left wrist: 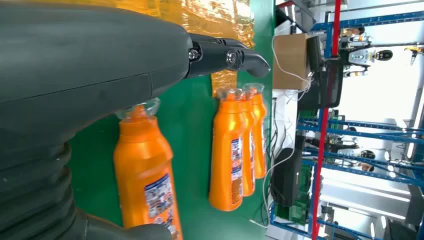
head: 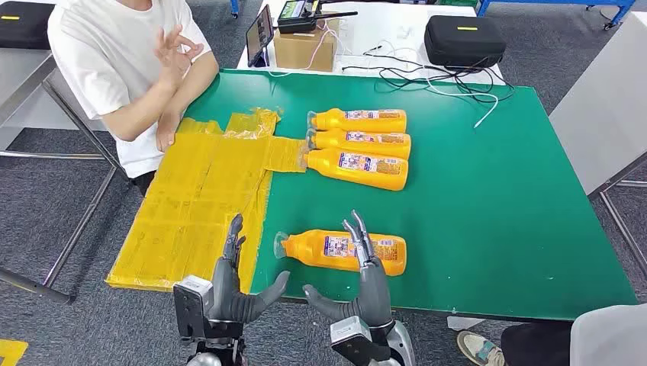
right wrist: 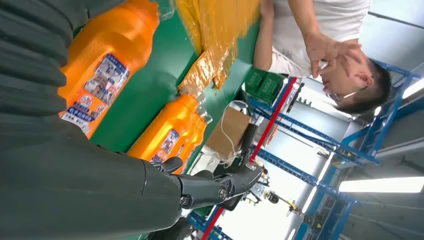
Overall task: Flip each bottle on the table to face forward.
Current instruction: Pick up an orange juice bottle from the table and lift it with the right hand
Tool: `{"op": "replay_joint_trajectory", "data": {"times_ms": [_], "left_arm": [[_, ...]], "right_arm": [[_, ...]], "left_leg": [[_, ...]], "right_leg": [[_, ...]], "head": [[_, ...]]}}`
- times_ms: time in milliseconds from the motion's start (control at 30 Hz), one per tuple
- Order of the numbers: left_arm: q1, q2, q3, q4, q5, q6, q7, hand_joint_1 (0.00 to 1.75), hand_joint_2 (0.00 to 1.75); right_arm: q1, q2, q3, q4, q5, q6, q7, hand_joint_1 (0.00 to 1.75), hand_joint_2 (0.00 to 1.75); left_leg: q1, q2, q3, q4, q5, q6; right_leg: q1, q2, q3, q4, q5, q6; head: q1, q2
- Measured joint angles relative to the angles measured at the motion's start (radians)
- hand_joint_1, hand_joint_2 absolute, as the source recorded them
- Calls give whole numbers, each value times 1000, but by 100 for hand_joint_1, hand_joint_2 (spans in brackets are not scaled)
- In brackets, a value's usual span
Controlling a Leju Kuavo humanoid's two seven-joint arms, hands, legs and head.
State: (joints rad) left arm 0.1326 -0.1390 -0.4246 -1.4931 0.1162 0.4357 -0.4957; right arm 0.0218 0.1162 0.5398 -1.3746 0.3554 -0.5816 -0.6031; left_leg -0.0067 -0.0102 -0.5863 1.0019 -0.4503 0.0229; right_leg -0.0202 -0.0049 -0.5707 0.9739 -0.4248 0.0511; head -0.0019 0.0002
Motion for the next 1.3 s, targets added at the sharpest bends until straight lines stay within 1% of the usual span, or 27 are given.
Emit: {"op": "replay_joint_trajectory", "data": {"times_ms": [200, 333, 400, 500, 633, 800, 900, 1033, 1067, 1133, 1300], "left_arm": [[2, 1, 2, 1, -14, -2, -15, 0, 175], [1, 0, 2, 6, -19, -5, -17, 0, 175], [-2, 0, 2, 12, -20, -4, -18, 0, 175], [-21, -4, 0, 38, -13, -13, -18, 0, 175], [-56, -14, -14, 100, 6, -51, -29, 0, 175], [-74, -20, -23, 146, 12, -60, -38, 0, 175], [-91, -22, -33, 173, 18, -76, -32, 0, 175], [-123, -41, -46, 228, 15, -81, -39, 0, 175], [-127, -44, -46, 236, 11, -78, -40, 0, 175], [-133, -48, -45, 246, 2, -69, -41, 0, 175], [-143, -63, -44, 254, -20, -62, -34, 0, 175]], "right_arm": [[-4, 6, 24, 23, 20, -10, -40, 0, 0], [-5, 6, 43, 37, 21, -10, -51, 0, 175], [-8, 5, 46, 43, 24, -21, -49, 0, 175], [-26, 2, 43, 60, 38, -28, -19, 0, 175], [-60, -13, 23, 95, 56, -7, 7, 0, 175], [-77, -24, 7, 119, 66, 5, 15, 0, 175], [-102, -37, 2, 146, 156, -12, 74, 0, 175], [-179, -87, -18, 245, 371, -37, 224, 0, 175], [-197, -99, -27, 271, 416, -42, 249, 0, 175], [-225, -120, -45, 319, 473, -41, 274, 0, 175], [-293, -151, -66, 420, 507, 43, 298, 0, 175]], "left_leg": [[0, 0, 0, 0, 0, 0], [0, 0, 0, 0, 0, 0], [0, 0, 0, 0, 0, 0], [0, 0, 0, 0, 0, 0], [0, 0, 1, 0, 0, 0], [0, 0, 0, 0, 0, 0], [0, 0, 0, 0, 0, 0], [-1, 0, 0, 0, 0, 1], [-1, 0, 0, 1, 1, 1], [-1, 0, 0, 1, 1, 1], [-1, 0, 0, 1, 1, 1]], "right_leg": [[0, 0, 0, 0, 0, 0], [0, 0, 0, 0, 0, 0], [0, 0, 0, 0, 0, 0], [0, 0, 0, 0, 0, 0], [0, 0, 1, 0, 0, 0], [0, 0, 0, 0, 0, 0], [0, 0, 0, 0, 0, 0], [-1, 0, 1, 0, 1, 1], [-1, 0, 1, 0, 1, 2], [-1, 0, 1, 0, 2, 3], [-1, 0, 1, 0, 2, 3]], "head": [[0, 0], [0, 0], [0, 0], [0, 0], [0, 0], [0, 0], [0, 0], [0, 0], [0, 0], [0, 0], [0, 0]]}}
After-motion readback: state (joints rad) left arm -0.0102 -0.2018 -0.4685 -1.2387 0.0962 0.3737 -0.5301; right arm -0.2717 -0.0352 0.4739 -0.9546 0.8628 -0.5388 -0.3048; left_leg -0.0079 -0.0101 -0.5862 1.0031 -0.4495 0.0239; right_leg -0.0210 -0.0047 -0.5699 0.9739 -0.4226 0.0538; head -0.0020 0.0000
